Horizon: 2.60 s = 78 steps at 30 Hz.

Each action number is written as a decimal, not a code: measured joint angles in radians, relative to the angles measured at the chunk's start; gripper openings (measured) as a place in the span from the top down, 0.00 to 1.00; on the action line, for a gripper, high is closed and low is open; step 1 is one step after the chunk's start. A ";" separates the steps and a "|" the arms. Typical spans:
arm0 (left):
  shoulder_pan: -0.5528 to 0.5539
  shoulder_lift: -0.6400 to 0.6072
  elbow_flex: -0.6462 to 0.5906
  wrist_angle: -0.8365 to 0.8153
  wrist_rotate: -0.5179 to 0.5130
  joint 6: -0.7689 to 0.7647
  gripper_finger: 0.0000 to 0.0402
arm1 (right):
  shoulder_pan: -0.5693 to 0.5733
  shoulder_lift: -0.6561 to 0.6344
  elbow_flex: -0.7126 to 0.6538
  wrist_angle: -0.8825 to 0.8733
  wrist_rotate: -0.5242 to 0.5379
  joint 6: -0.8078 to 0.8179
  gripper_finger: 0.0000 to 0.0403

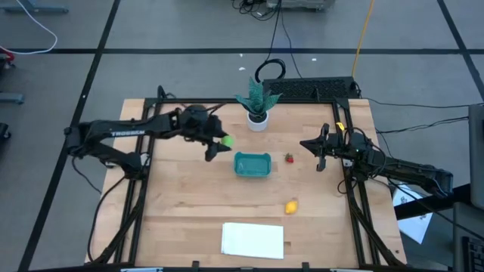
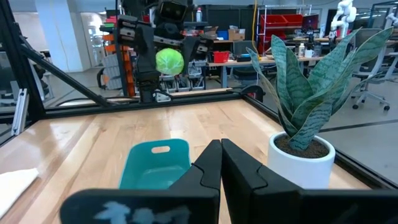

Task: Pick and placing Produce into tupperware
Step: Put the green cabbage into the green bin

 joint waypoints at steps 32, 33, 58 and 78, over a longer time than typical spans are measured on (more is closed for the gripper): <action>0.077 0.444 0.556 -0.325 0.368 0.265 0.41 | 0.000 0.000 0.000 0.000 0.000 -0.002 1.00; 0.074 0.457 0.562 -0.324 0.368 0.281 0.41 | 0.000 0.000 0.000 0.000 0.000 -0.002 1.00; -0.021 0.641 0.570 -0.414 0.223 0.815 0.41 | 0.000 0.000 0.000 0.002 0.000 -0.002 1.00; -0.039 0.671 0.605 -0.409 0.270 0.863 0.41 | 0.000 0.000 0.000 0.009 0.000 0.001 1.00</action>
